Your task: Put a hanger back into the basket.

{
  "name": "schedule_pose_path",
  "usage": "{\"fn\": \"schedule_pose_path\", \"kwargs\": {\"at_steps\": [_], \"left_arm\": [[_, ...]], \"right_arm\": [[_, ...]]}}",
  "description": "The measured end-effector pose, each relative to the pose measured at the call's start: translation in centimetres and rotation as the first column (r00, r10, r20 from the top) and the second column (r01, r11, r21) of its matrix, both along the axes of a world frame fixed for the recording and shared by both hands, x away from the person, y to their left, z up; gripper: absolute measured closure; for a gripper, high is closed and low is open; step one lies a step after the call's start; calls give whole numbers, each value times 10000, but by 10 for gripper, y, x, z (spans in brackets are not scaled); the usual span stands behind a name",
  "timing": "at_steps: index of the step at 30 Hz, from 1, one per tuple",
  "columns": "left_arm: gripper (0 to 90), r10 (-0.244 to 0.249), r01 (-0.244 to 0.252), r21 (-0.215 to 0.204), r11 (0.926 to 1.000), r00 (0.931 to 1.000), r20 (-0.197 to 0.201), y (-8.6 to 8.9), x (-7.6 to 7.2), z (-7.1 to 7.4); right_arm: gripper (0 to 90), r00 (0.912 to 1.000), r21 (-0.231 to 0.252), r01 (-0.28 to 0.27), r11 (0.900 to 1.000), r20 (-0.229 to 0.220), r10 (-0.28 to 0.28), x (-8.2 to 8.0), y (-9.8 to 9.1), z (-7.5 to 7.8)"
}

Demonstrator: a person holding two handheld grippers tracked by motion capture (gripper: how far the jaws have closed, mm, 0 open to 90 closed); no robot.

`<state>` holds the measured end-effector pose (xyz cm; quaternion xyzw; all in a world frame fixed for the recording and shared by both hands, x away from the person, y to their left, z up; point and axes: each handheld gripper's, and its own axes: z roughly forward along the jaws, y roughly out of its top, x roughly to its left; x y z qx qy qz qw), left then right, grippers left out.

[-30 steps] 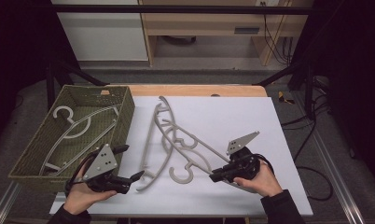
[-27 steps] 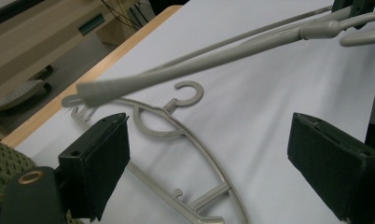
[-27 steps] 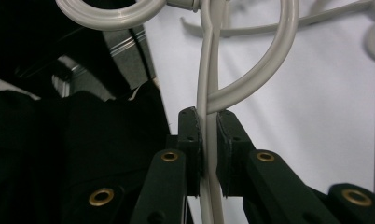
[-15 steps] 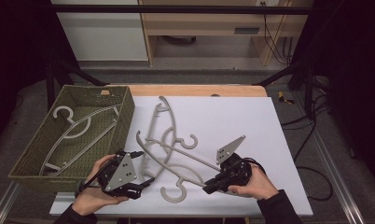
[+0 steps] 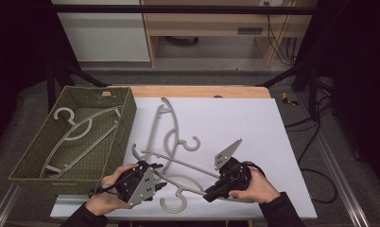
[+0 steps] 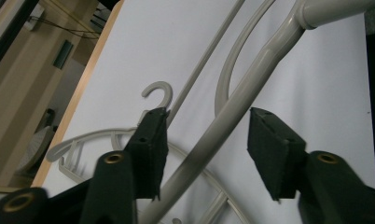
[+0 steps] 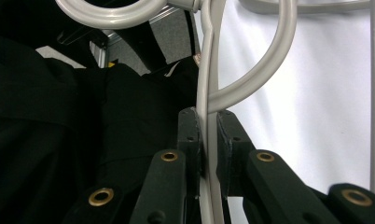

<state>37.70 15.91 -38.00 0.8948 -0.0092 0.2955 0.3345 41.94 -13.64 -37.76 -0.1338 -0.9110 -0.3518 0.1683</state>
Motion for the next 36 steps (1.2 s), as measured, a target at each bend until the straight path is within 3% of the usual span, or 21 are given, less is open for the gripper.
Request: {"fn": "schedule_pose_path", "kwargs": {"at_steps": [6, 11, 18, 25, 26, 28, 29, 34, 35, 36], "left_arm": [[635, -389, 389, -5, 9992, 9990, 215, -2, -3, -8], [669, -687, 679, 183, 9975, 9965, 474, -1, -4, -9], [712, -1034, 1024, 333, 9942, 9942, 295, 0, -7, -10], [773, -1193, 1189, 367, 9922, 9928, 99, 1, -9, -9], [784, -1220, 1223, 330, 9919, 9925, -89, 2, -9, -7], [788, -1162, 1165, 412, 9923, 9932, -92, 1, -9, -7], [790, -1286, 1240, 1437, 9818, 9914, 234, 3, -7, 0], [792, -920, 916, 1250, 9879, 9958, -26, 2, -8, 2], [795, -703, 714, 281, 9971, 9967, -407, 0, -10, -2], [797, -769, 790, 734, 9942, 9965, -313, 1, -9, 3]], "right_arm": [[815, 9999, -108, -41, 9999, -122, 40, 1, 3, -1], [815, 9998, -84, -114, 9999, -172, 112, 1, 3, -1], [814, 9995, -18, -258, 9997, -195, 257, 1, 2, 0], [816, 9998, 202, -153, 9997, 127, 151, 4, -3, 4], [815, 9997, 234, -121, 9997, 229, 116, 5, -4, 4], [813, 9998, 354, -73, 9993, 161, 67, 5, -6, 5], [813, 9997, 393, -80, 9992, 248, 70, 6, -6, 5], [789, 9986, 428, 67, 9991, 522, -89, 7, -7, 8], [775, 9963, 534, 347, 9980, 766, -387, 7, -9, 9], [764, 9939, 611, 557, 9966, 919, -611, 7, -11, 11]]}}
